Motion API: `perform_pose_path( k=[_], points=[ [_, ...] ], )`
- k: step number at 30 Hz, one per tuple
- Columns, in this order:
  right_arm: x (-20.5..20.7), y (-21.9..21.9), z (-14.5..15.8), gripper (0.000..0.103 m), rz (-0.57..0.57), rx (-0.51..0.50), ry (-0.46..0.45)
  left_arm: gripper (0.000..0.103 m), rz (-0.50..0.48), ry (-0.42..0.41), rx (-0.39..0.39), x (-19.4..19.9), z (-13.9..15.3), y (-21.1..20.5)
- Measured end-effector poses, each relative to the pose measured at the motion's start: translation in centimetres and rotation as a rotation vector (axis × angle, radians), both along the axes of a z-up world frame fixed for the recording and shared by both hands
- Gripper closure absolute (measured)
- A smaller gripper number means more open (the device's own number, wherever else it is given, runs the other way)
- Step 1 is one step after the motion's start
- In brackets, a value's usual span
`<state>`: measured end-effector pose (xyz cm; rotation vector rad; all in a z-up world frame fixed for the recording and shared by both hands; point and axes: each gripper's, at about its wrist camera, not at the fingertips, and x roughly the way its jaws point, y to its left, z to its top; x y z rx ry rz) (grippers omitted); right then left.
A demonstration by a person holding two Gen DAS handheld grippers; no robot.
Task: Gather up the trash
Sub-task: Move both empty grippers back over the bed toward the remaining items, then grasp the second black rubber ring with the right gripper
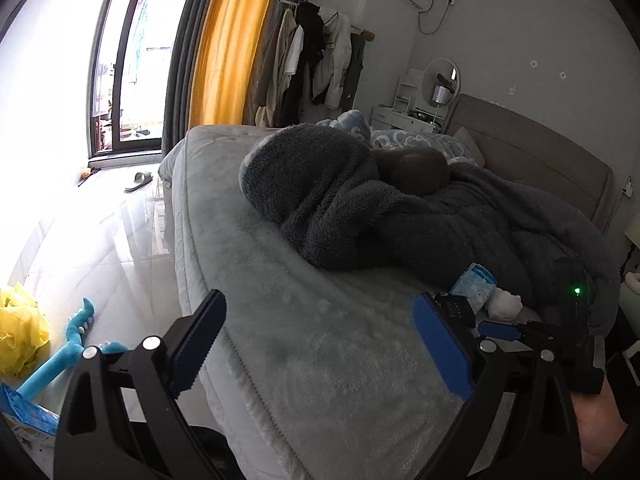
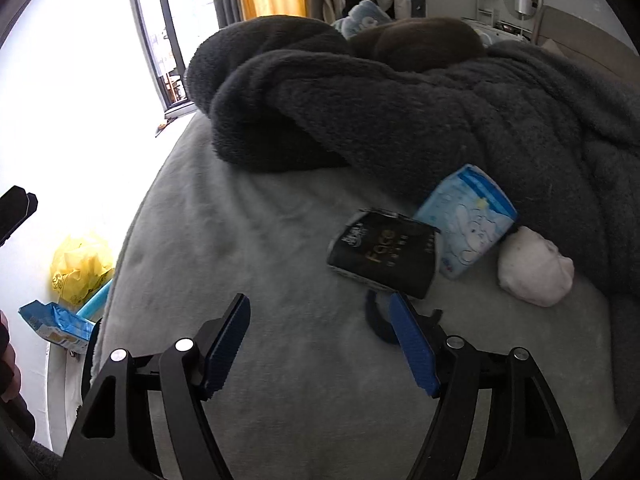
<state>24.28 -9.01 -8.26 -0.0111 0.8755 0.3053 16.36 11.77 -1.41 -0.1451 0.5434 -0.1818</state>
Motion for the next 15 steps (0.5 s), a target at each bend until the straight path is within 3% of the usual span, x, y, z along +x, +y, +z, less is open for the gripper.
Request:
perform_pose_path(
  k=[7,12,15],
  points=[
    [1.1,-1.9,-0.6,0.03,-0.05,-0.013,0.004,0.007,-0.037,0.015,-0.002,1.8,-0.7,-2.2],
    [1.6,-2.9,-1.8,0.03,-0.051,0.013,0.054,0.007,-0.059,0.025,0.005,3.0,-1.2,-3.7],
    [1.7,-3.4,-2.4,0.045,-0.047,0.016,0.073,0.007,-0.069,0.033,-0.002,3.7,-1.6,-4.4]
  ],
)
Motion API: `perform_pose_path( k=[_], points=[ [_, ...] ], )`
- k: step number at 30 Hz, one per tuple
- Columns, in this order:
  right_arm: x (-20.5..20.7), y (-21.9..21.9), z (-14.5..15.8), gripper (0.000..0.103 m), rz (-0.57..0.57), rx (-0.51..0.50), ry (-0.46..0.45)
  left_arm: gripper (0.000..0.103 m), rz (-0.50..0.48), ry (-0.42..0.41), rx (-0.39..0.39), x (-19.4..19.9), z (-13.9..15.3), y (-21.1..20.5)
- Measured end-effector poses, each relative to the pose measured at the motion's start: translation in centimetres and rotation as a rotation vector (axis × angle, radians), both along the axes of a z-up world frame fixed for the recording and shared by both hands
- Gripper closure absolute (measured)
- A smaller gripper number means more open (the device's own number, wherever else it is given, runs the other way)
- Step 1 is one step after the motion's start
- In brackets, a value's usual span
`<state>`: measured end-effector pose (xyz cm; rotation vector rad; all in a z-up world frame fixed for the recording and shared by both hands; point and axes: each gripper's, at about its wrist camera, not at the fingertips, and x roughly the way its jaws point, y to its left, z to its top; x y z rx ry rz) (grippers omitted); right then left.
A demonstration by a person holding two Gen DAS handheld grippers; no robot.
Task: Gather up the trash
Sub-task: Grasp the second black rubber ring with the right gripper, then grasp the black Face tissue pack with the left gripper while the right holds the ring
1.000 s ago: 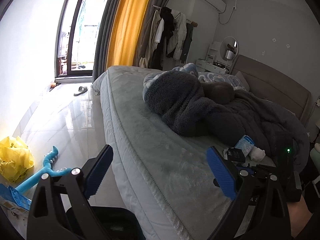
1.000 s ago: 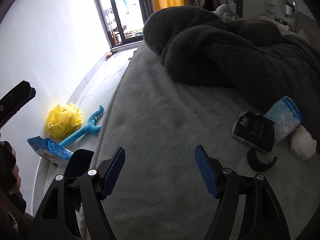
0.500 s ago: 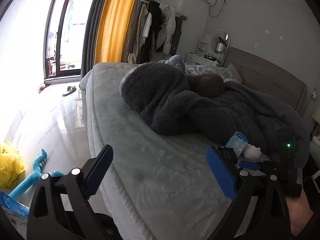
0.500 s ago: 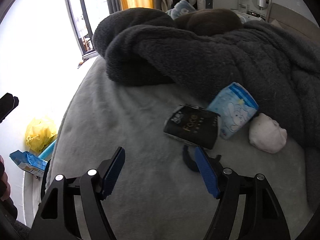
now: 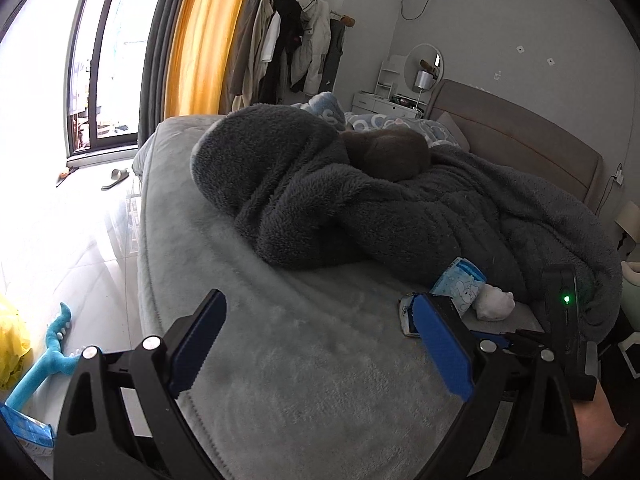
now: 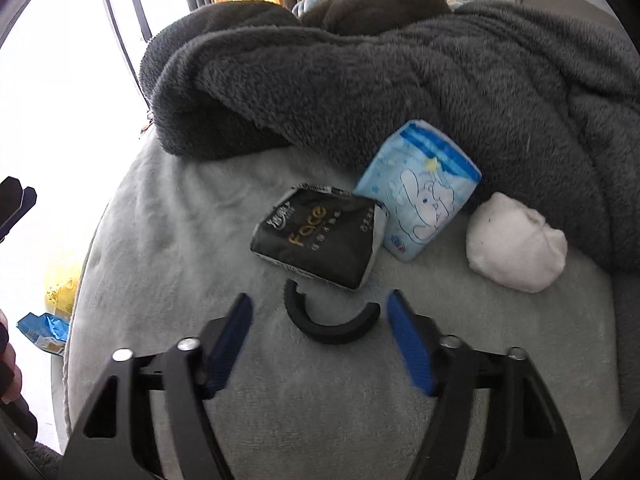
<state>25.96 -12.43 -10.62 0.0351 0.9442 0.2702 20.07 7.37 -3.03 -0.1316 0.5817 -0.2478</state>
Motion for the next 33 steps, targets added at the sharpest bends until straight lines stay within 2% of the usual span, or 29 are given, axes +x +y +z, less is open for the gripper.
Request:
perform_pose_path(
  k=[5,10,17,22,28,33],
  points=[
    [0.4,-0.6,-0.5,0.055,0.014,0.004,0.016,0.007,-0.011,0.017,-0.004,1.1,-0.7,-1.2],
    [0.3,-1.5,-0.6,0.058,0.034,0.031,0.023,0.007,-0.038,0.036,-0.003,2.2,-1.4,-2.9],
    [0.2,-3.0,0.3,0.058,0.042,0.062,0.016,0.007,-0.092,0.061,0.018,3.3,-2.5,-5.8],
    [-0.2,-5.2,1.0,0.058,0.034,0.079,0.006,0.007,-0.133,0.098,-0.008,4.1,-3.4,-7.5],
    [-0.9,-7.5,1.1,0.058,0.062,0.094,0.009,0.007,-0.196,0.167,0.017,4.8,-4.9,-9.8],
    [-1.1,-8.1,0.8,0.058,0.1,0.061,0.001,0.007,-0.23,0.211,0.057,5.5,-6.2,-11.4]
  ],
)
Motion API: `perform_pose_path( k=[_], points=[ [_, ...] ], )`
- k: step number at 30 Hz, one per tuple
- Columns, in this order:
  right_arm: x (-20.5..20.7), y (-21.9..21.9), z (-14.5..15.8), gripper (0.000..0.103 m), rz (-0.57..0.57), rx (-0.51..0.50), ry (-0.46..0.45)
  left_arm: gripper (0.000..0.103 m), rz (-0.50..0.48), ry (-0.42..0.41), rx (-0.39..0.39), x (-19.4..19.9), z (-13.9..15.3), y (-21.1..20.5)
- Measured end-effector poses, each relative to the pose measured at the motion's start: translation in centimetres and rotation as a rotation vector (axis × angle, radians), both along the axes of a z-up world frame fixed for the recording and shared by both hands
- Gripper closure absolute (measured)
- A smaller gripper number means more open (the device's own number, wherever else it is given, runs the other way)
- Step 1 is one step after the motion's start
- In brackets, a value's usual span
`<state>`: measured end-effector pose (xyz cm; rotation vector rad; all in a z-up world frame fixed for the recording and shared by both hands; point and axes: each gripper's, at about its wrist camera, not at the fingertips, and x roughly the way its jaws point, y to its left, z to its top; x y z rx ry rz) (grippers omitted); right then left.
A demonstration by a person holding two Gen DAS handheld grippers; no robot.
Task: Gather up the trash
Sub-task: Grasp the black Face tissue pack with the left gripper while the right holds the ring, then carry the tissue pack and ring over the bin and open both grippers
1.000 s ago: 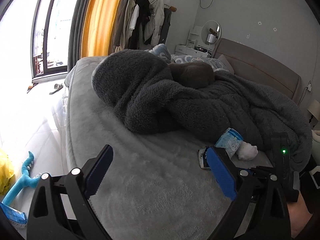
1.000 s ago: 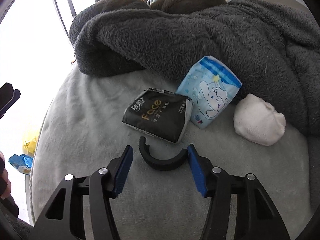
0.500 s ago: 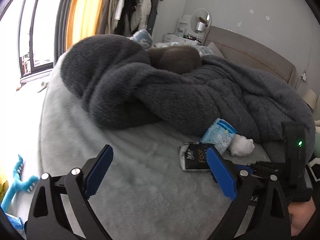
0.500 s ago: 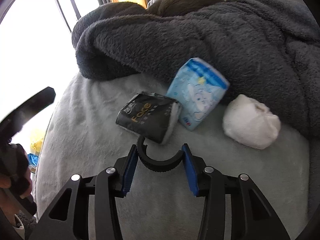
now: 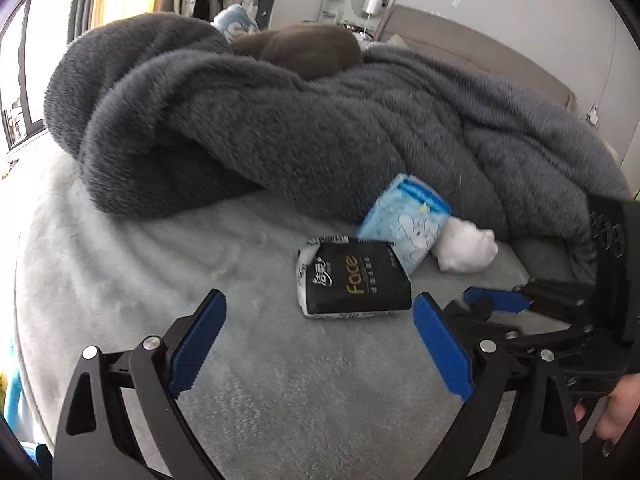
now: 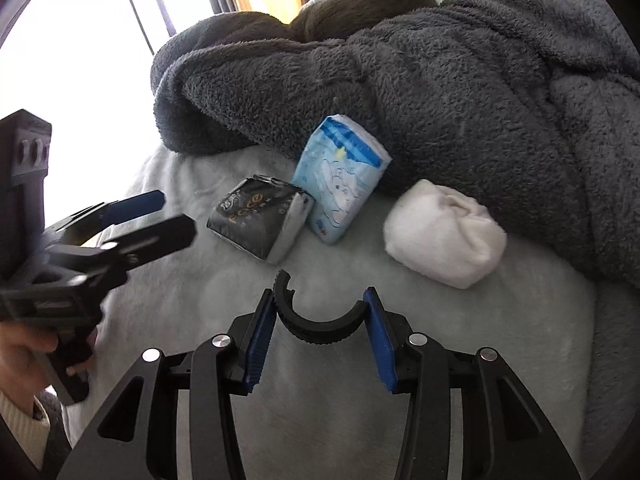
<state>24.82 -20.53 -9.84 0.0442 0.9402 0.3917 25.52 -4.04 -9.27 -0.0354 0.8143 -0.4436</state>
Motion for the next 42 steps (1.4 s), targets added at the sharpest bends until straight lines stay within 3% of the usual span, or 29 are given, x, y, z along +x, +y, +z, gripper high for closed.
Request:
perform_pose_path(
  k=[18,20,21,24,35,42],
  points=[
    [-0.3,-3.1,-0.7,0.058,0.048,-0.002,-0.003,0.008,-0.057,0.051,0.077,2.3,-2.1,-4.3],
    [-0.8,-3.5,-0.7,0.058,0.05,-0.001,-0.003,0.014,-0.043,0.058,0.088,2.5,-2.4,-4.5],
    [-0.9,-3.7,-0.7,0.058,0.047,-0.002,-0.003,0.025,-0.04,0.063,0.096,2.6,-2.6,-4.6],
    [-1.1,-3.9,-0.6,0.058,0.036,0.005,-0.002,0.028,-0.04,0.053,0.094,2.5,-2.6,-4.6],
    [-1.4,-2.5,2.4,0.058,0.027,0.019,-0.049,0.029,-0.017,0.036,0.056,0.3,-0.7,-2.0],
    [-2.3,-0.8,3.5,0.058,0.039,0.043,-0.063,0.029,0.037,0.03,0.021,-2.7,-0.1,1.8]
  ],
)
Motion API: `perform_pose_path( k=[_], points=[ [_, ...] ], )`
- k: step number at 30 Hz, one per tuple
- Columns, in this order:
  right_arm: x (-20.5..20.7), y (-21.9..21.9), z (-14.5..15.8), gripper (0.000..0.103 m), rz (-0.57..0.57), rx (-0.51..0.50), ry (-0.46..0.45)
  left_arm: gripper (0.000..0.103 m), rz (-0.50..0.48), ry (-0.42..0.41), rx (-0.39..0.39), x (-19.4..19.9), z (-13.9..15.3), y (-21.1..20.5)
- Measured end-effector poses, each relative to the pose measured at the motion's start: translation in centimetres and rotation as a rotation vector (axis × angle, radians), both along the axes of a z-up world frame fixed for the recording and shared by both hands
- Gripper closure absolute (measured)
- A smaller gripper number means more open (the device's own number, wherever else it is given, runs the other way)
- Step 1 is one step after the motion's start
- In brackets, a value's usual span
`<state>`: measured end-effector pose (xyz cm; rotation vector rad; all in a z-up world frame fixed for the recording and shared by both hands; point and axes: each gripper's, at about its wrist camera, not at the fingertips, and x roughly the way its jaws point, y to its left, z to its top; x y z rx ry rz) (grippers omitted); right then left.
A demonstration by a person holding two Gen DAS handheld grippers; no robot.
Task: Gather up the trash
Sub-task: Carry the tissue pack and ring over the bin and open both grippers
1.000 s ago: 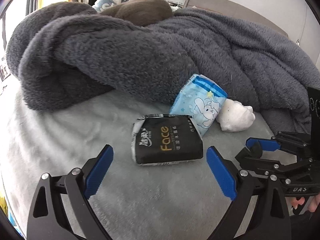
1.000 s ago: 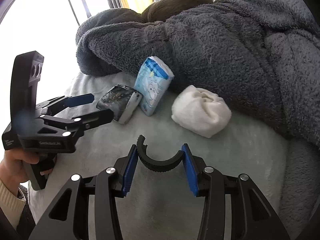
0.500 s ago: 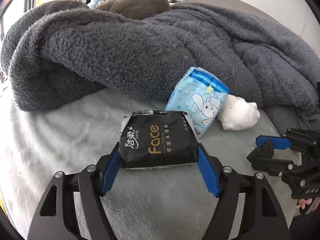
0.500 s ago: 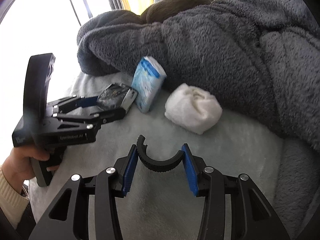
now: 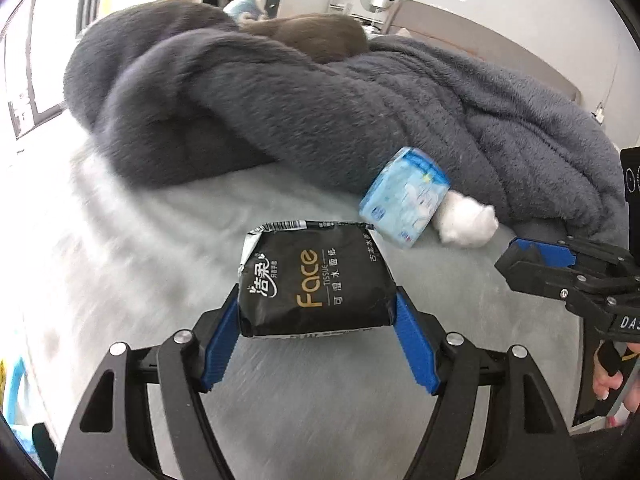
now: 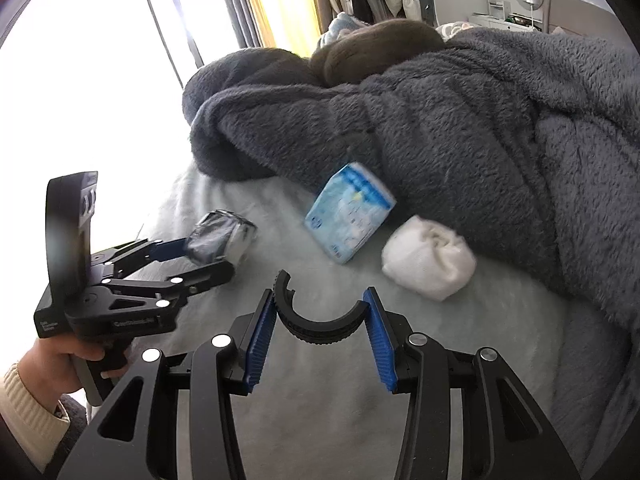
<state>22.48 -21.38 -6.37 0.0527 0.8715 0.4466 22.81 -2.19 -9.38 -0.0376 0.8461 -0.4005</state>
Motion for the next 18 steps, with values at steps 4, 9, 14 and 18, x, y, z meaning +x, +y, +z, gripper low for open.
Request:
perform_pose_path(
  k=[4,9,14,18],
  points=[
    [-1.3,1.3,0.0,0.058,0.013,0.002,0.0,0.029,0.012,-0.022,-0.002,-2.5,1.2,1.3],
    [-2.9,4.0,0.9,0.058,0.044,0.009,-0.025,0.029,0.022,-0.036,0.026,-5.9,2.1,2.4],
    [-4.4,6.8,2.0,0.058,0.081,0.014,-0.051,0.029,0.033,-0.057,0.033,-8.7,3.0,4.8],
    [-4.9,9.2,2.4,0.058,0.1,0.03,-0.054,0.029,0.065,-0.053,0.063,-10.3,3.6,7.8]
  ],
)
